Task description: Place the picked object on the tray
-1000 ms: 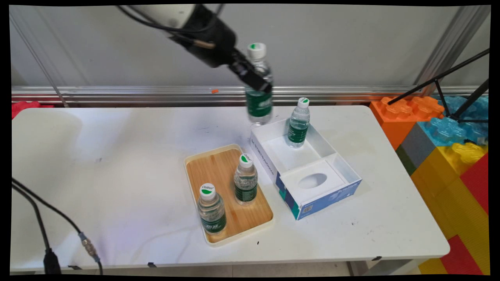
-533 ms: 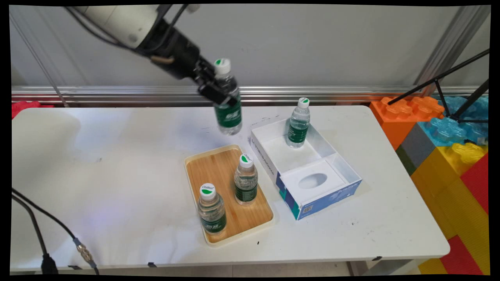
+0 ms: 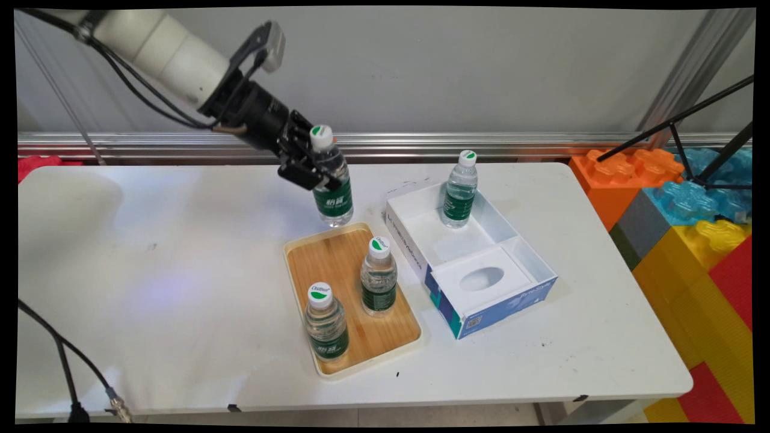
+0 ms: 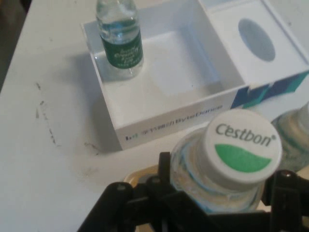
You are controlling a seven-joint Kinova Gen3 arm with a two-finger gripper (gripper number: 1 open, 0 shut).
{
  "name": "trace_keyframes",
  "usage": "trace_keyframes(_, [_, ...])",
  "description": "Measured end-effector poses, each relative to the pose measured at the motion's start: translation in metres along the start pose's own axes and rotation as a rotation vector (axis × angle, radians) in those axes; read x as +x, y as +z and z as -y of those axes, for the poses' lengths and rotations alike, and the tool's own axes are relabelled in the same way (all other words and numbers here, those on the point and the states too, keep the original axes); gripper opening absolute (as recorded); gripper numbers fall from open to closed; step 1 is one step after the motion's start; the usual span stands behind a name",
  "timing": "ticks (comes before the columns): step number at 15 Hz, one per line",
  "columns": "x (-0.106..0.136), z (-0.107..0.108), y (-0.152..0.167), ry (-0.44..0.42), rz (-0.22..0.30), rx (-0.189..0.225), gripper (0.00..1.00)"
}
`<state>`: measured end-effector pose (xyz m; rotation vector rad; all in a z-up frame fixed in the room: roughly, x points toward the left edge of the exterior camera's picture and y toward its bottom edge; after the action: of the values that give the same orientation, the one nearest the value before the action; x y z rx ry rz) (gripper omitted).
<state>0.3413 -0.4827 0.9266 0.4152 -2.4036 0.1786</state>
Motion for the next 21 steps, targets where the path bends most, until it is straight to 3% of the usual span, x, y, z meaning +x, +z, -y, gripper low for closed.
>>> trace_keyframes(9, [-0.050,0.027,0.050,0.121,-0.017,-0.092,0.00])
trace_keyframes(21, [-0.070,0.039,0.080,0.158,-0.027,-0.134,0.00])
